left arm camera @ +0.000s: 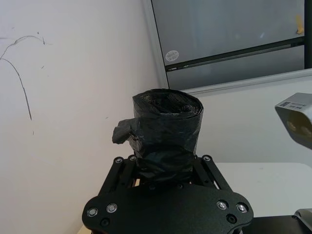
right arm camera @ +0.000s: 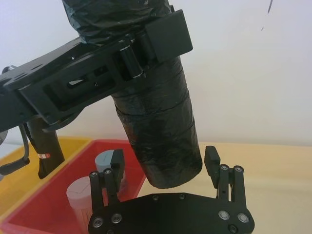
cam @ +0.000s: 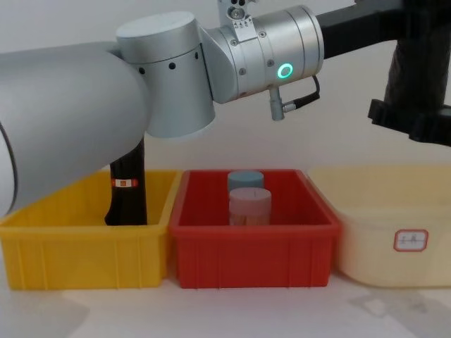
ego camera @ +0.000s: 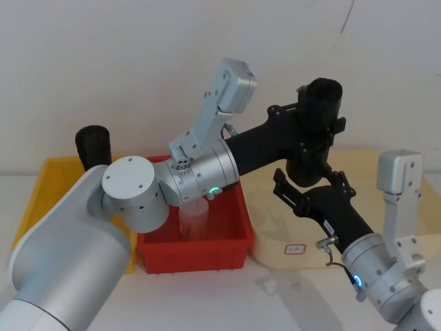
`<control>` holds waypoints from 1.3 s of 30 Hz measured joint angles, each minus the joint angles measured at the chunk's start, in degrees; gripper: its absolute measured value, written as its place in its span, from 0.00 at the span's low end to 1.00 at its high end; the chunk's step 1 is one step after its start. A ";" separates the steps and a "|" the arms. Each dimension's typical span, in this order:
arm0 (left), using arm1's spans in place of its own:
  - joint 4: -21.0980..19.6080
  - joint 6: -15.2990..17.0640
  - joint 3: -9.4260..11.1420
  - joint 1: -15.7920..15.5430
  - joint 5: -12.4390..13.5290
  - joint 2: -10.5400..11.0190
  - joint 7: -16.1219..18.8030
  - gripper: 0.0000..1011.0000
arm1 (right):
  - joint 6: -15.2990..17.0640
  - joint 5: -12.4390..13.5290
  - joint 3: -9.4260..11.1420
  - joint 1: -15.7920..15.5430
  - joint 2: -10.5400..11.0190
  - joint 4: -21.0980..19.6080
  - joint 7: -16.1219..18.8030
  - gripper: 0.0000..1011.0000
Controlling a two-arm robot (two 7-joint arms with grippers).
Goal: Pick up the garbage bag with the one hand and transfer it to the other hand.
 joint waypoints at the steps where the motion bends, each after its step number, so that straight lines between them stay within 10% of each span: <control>1: 0.00 0.00 0.00 0.00 0.00 0.00 0.00 0.39 | 0.00 0.00 0.00 0.00 0.00 0.00 0.00 0.99; 12: 0.00 0.00 0.00 0.00 0.00 0.00 0.01 0.39 | 1.54 -0.85 0.00 1.28 -1.17 0.74 -0.78 0.98; 27: 0.00 0.00 0.00 -0.01 -0.02 0.00 0.01 0.39 | 1.56 -1.48 1.03 2.24 -2.85 1.08 -1.71 0.61; 39: -0.01 -0.01 0.00 -0.01 -0.04 0.00 0.01 0.39 | 1.99 -2.03 1.77 2.46 -3.51 0.58 -1.89 0.60</control>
